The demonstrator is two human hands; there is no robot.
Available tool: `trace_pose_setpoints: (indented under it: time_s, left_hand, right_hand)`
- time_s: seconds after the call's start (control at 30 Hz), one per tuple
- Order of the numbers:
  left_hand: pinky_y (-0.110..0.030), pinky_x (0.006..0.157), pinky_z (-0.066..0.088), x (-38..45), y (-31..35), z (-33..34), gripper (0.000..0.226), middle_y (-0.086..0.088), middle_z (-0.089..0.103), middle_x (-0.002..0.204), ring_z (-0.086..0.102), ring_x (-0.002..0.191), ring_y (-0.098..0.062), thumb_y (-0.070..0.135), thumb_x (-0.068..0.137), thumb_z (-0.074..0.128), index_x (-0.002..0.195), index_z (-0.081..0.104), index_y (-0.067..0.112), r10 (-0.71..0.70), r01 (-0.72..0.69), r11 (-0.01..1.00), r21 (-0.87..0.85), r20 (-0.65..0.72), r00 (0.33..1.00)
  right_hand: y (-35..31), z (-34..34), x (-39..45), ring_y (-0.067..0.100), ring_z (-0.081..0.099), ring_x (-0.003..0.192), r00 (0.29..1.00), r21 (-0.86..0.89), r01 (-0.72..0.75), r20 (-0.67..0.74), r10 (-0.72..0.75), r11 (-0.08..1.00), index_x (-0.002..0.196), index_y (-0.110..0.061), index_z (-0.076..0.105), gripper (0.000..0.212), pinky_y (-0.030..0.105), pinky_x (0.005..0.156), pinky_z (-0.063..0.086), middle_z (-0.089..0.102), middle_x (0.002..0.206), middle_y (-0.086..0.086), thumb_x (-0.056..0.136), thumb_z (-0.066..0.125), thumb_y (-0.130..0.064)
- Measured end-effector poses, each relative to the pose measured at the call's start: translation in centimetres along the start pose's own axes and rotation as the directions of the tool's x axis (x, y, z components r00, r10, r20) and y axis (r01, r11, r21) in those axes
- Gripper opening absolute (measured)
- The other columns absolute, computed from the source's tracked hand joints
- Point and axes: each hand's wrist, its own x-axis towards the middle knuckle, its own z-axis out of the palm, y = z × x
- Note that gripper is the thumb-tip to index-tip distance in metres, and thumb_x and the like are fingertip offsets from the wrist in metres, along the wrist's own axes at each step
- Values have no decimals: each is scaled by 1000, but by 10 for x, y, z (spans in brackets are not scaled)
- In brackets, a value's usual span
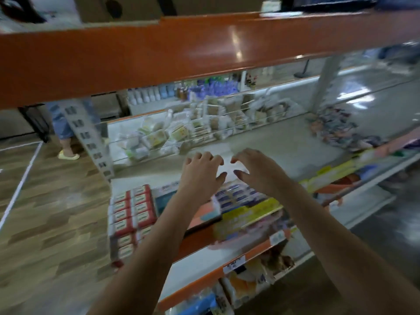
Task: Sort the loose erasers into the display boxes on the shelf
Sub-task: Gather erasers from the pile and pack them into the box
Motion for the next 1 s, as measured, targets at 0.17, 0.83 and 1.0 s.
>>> trace_pose_setpoints:
  time_s: [0.17,0.83,1.0]
  left_hand:
    - [-40,96,34,62,99,22,44,-4,48,131,41,123,-26,50,93,45,129,46,25,112,-115,993,34,67,991]
    - [-39,101,36,307,355,140,51,-6,48,135,46,122,-28,47,86,54,133,44,31,223,-205,968,-143,120,968]
    - [-31,90,39,382,366,149,40,-9,50,132,48,119,-28,27,90,53,128,51,17,197,-177,976,-129,159,967]
  right_hand:
    - [110,-35,-24,25,45,122,990,-113,-138,-27,136,984,126,-16,52,39,36,99,40,45,131,6,88,59,-26]
    - [452,-101,-35,31,44,122,879,-64,-478,-23,477,876,131,-17,46,43,34,96,37,46,133,9,89,53,-24]
    - [514,-108,16,34,46,121,882,-39,-469,21,470,882,130,-14,48,44,36,98,37,49,130,13,87,55,-23]
